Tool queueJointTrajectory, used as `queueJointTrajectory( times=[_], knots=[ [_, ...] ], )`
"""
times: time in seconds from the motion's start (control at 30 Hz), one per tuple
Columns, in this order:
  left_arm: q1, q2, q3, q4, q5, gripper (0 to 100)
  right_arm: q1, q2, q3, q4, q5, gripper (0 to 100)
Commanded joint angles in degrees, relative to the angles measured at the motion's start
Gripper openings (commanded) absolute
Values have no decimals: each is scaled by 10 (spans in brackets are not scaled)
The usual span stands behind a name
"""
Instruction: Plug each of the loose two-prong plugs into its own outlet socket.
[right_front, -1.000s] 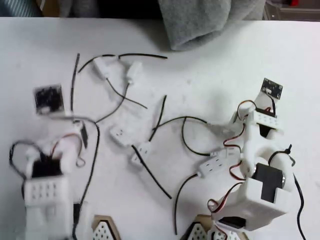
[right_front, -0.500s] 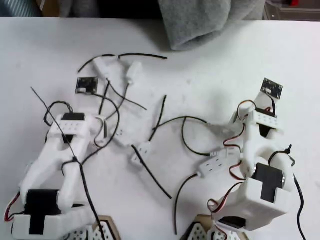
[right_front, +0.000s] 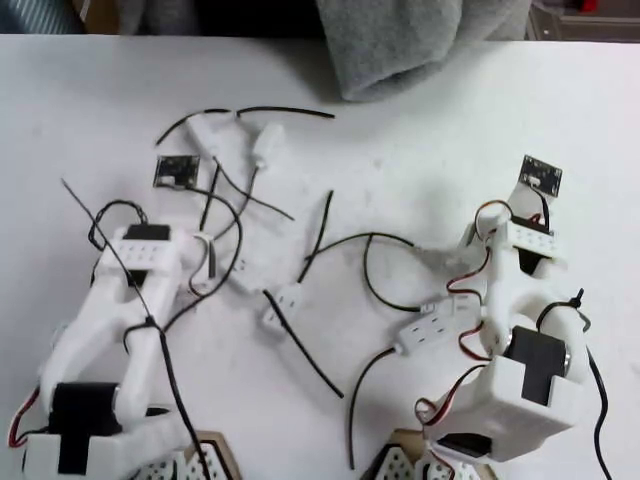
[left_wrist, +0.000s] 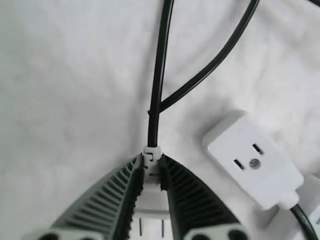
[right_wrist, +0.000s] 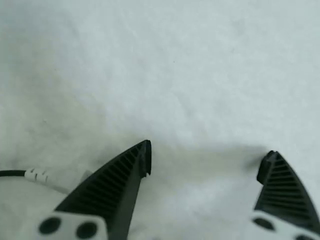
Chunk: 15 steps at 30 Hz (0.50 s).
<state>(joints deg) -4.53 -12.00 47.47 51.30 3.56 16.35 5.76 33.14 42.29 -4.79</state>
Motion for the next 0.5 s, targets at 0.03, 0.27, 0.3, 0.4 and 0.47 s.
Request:
queueJointTrajectory(
  times=[0.03,0.27,0.3,0.4,0.47],
  knots=[
    [6,-36,-23,26,-5,79,-4,-24,-2,-6,6,341],
    [2,-37,-25,55,0,144,-4,-24,-2,-6,6,341],
    [2,-41,-27,65,0,172,-4,-24,-2,-6,7,341],
    [2,-42,-28,80,0,228,-4,-24,-2,-6,7,341],
    [2,-42,-24,80,-2,229,-4,-24,-2,-6,7,341]
  ],
)
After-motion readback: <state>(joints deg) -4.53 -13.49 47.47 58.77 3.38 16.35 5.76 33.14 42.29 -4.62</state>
